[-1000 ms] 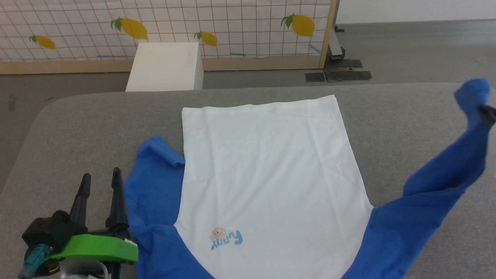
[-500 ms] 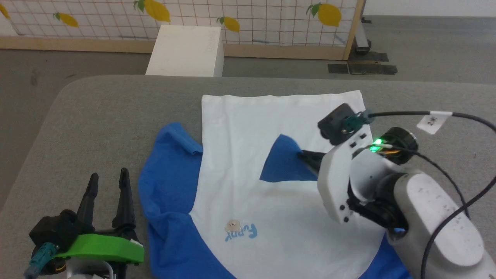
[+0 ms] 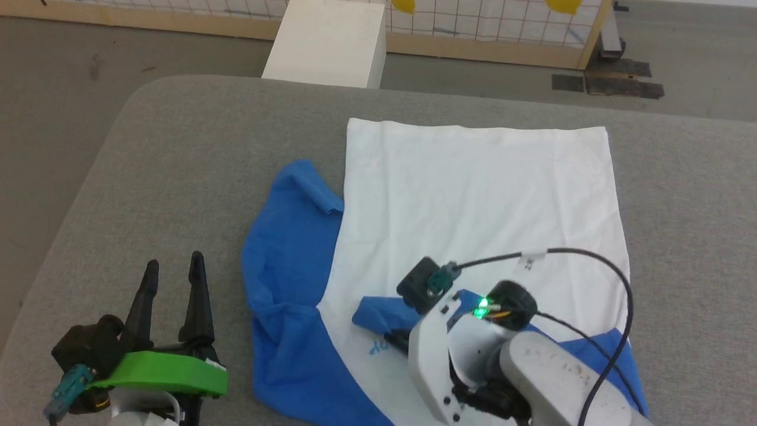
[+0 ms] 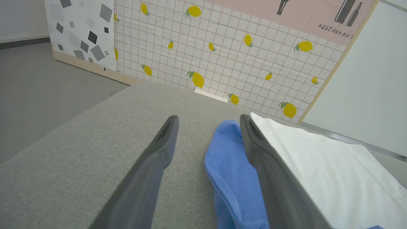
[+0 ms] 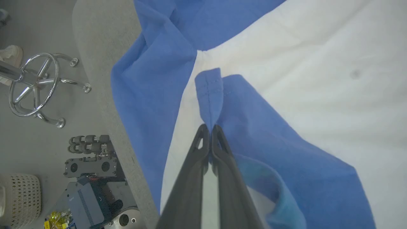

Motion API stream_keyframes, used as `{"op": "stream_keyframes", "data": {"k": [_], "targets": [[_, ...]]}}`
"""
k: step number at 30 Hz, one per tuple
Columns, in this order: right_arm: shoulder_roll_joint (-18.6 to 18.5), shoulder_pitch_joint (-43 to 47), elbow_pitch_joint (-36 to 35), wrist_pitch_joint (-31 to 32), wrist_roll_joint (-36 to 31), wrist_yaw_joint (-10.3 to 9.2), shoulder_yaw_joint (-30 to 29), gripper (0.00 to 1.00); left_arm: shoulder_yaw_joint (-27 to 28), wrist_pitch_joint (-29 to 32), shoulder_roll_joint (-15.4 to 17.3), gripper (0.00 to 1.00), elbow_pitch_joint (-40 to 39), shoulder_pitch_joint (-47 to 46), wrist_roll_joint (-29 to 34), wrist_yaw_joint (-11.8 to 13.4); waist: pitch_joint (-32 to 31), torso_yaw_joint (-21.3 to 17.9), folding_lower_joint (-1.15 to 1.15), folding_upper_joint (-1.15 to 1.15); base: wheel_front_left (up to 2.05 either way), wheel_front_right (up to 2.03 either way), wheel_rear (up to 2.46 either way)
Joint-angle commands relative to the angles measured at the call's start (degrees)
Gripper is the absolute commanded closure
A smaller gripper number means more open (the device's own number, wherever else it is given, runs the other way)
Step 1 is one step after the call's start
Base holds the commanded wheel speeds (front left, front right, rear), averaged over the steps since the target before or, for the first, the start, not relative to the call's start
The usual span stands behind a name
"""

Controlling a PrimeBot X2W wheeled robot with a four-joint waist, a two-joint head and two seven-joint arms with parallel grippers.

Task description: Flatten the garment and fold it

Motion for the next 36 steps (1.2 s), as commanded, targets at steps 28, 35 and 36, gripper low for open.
{"op": "stream_keyframes", "data": {"k": [28,35,36], "targets": [[0.0,7.6,-11.1,-18.8,1.3,-0.09,-45.5,0.00,0.0,1.2,0.9,0.00,-0.1,1.2,-1.2,0.8,-4.3,-5.6,0.00,0.33,0.00,0.00,0.00],[2.8,14.4,-15.2,-17.4,-3.9,-0.09,-57.2,0.00,-0.2,1.8,0.6,0.00,0.6,0.7,-2.1,1.0,-3.7,-7.0,0.00,0.33,0.00,0.00,0.00],[3.1,15.2,-15.9,-17.0,-4.2,-0.09,-58.2,0.00,-0.3,2.2,0.7,0.00,0.8,0.0,-2.2,1.0,-3.3,-7.0,0.00,0.33,0.00,0.00,0.00]]}}
